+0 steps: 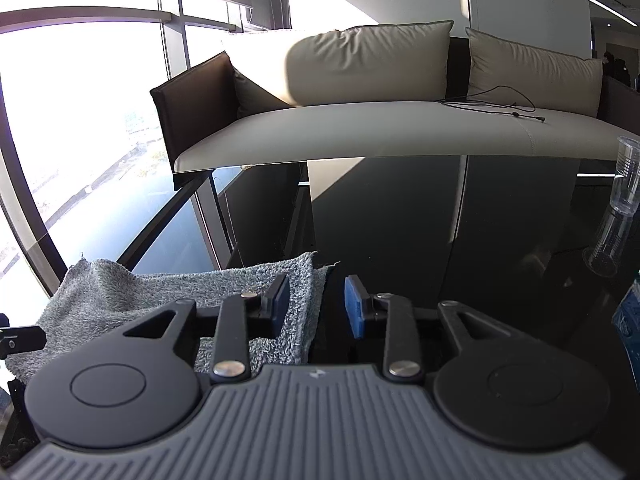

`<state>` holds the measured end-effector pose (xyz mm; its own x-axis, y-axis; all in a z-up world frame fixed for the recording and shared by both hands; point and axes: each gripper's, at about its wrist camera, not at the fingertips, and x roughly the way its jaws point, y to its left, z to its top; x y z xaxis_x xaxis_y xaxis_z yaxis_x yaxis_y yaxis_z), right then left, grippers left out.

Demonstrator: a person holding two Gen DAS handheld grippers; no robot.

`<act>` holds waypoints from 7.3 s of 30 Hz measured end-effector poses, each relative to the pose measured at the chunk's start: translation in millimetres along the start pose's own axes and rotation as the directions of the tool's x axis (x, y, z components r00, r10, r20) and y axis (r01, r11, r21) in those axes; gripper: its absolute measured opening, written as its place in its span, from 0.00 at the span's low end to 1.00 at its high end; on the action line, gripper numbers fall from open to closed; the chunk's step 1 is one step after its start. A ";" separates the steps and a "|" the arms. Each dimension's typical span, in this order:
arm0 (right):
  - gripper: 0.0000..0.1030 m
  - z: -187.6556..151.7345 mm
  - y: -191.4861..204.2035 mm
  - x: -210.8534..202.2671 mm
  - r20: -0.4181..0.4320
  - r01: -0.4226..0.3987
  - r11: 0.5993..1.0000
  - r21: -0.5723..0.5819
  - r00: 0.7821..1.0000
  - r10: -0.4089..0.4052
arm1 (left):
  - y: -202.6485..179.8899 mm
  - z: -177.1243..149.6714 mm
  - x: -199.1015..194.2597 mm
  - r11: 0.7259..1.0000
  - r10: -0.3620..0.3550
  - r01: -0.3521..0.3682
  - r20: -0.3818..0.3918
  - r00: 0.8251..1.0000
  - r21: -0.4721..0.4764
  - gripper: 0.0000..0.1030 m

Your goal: Fold towel

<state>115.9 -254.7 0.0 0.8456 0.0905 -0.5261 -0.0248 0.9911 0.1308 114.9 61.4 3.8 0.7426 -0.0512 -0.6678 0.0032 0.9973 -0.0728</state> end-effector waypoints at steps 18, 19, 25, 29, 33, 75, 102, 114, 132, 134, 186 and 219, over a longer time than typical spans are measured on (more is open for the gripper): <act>0.43 -21.4 -0.7 -58.1 -0.002 -0.031 0.999 0.021 1.000 0.031 | -5.1 -16.7 -8.1 0.999 -0.041 0.041 0.002 0.999 -0.003 0.43; 0.43 -21.2 -2.7 -57.0 -0.007 -0.030 0.999 0.033 1.000 0.031 | -4.8 -16.5 -8.5 0.999 -0.042 0.042 0.000 0.999 -0.002 0.36; 0.43 -19.7 -5.4 -50.8 -0.021 -0.027 0.999 0.028 0.999 0.028 | 0.2 -14.9 -7.5 0.999 -0.050 0.050 -0.009 0.999 -0.012 0.10; 0.43 -19.4 -4.4 -48.6 -0.026 -0.031 0.999 0.025 0.999 0.032 | 0.8 -13.7 -6.2 0.998 -0.063 0.062 -0.015 0.998 -0.025 0.06; 0.43 -20.0 -3.5 -47.8 -0.030 -0.033 0.999 0.022 0.999 0.034 | -0.1 -12.1 -7.2 0.997 -0.067 0.066 -0.008 0.998 -0.028 0.04; 0.43 -28.4 0.9 -28.1 -0.138 -0.028 0.999 -0.020 0.990 0.025 | -50.5 8.4 -19.8 0.978 -0.206 0.202 0.129 0.970 0.047 0.04; 0.43 -25.4 -3.5 -25.9 -0.146 -0.023 1.000 -0.016 0.989 0.020 | -81.0 12.5 -18.9 0.960 -0.272 0.259 0.153 0.950 0.104 0.04; 0.43 -25.0 -1.6 -25.4 -0.149 -0.026 0.999 -0.022 0.989 0.023 | -110.5 8.7 -12.0 0.938 -0.326 0.304 0.127 0.937 0.165 0.04; 0.43 10.5 -45.0 -2.1 -0.113 -0.223 0.916 0.333 0.955 0.274 | -129.1 -6.1 -2.3 0.925 -0.337 0.314 0.077 0.938 0.215 0.04; 0.43 13.4 -45.4 1.6 -0.116 -0.234 0.906 0.353 0.950 0.290 | -131.0 -7.4 -2.5 0.922 -0.340 0.317 0.074 0.937 0.222 0.04; 0.05 39.0 -41.1 23.8 -0.020 -0.376 0.867 0.328 0.914 0.405 | -169.7 -19.9 7.9 0.886 -0.388 0.357 0.053 0.920 0.294 0.04; 0.06 30.8 -79.9 31.3 0.005 -0.301 0.847 0.438 0.943 0.333 | -173.4 -28.6 16.3 0.892 -0.367 0.346 0.020 0.930 0.290 0.48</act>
<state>160.7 -334.1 -1.0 0.7919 0.4146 -0.4484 -0.0418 0.7693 0.6375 107.3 -113.9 -15.7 0.7029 -0.4129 -0.5792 0.4544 0.8871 -0.0809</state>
